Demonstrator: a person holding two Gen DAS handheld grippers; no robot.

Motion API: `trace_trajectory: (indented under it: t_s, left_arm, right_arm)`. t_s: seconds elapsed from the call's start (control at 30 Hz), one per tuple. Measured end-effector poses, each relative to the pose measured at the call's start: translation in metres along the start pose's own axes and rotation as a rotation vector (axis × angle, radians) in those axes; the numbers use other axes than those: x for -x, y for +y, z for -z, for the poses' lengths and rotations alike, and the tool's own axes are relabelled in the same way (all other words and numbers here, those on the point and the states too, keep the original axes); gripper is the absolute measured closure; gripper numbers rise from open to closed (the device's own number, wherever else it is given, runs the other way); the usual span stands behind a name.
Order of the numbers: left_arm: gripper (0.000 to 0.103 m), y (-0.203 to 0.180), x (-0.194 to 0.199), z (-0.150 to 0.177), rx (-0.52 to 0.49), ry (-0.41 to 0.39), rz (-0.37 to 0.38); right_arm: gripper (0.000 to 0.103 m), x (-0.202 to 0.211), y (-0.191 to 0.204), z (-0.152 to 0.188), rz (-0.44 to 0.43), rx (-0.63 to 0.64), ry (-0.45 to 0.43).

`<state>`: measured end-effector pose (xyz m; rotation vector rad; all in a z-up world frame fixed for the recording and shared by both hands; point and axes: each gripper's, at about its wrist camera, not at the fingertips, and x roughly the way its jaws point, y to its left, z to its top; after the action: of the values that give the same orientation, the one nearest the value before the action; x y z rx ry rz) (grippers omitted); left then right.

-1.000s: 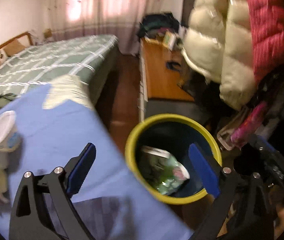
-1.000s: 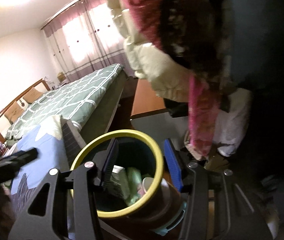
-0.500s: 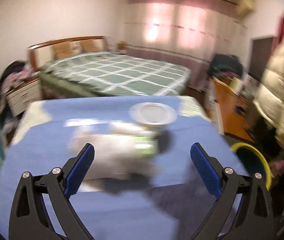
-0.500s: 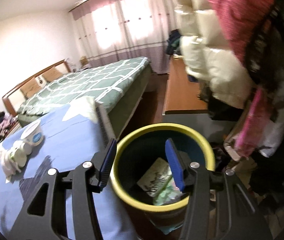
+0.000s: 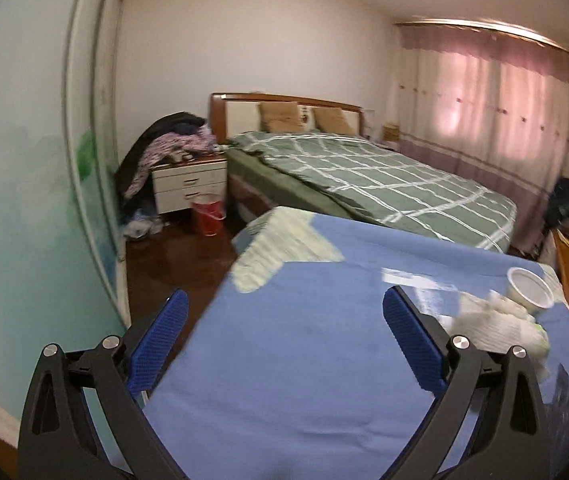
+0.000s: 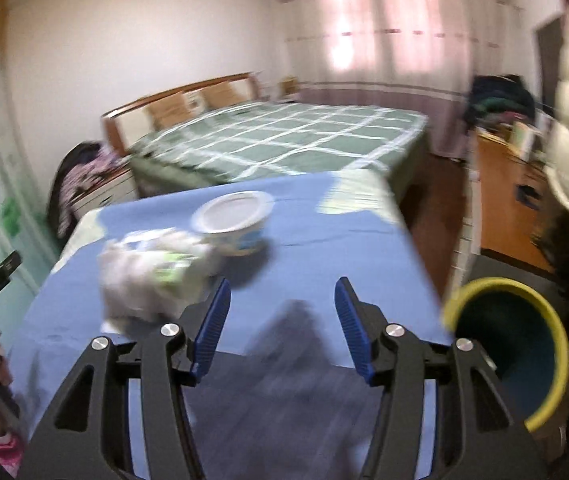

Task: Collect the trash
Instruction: 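Move both grippers back over the table toward the paper towel, then grasp the white paper towel with the right gripper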

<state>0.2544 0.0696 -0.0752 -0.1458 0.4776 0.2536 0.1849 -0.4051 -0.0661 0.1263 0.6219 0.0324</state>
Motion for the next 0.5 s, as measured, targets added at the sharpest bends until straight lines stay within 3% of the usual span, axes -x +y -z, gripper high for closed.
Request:
trace_trajectory:
  t_s: [0.2, 0.33, 0.5]
  left_arm:
    - [0.006, 0.007, 0.002, 0.003, 0.018, -0.004, 0.004]
    - [0.006, 0.000, 0.003, 0.005, 0.027, 0.005, 0.009]
    - [0.006, -0.007, 0.007, 0.007, 0.040, 0.015, 0.014]
  right_arm:
    - [0.044, -0.031, 0.077, -0.016, -0.098, 0.136, 0.017]
    - [0.042, -0.056, 0.112, -0.021, -0.117, 0.215, 0.048]
    - [0.042, -0.088, 0.134, -0.017, -0.081, 0.261, 0.095]
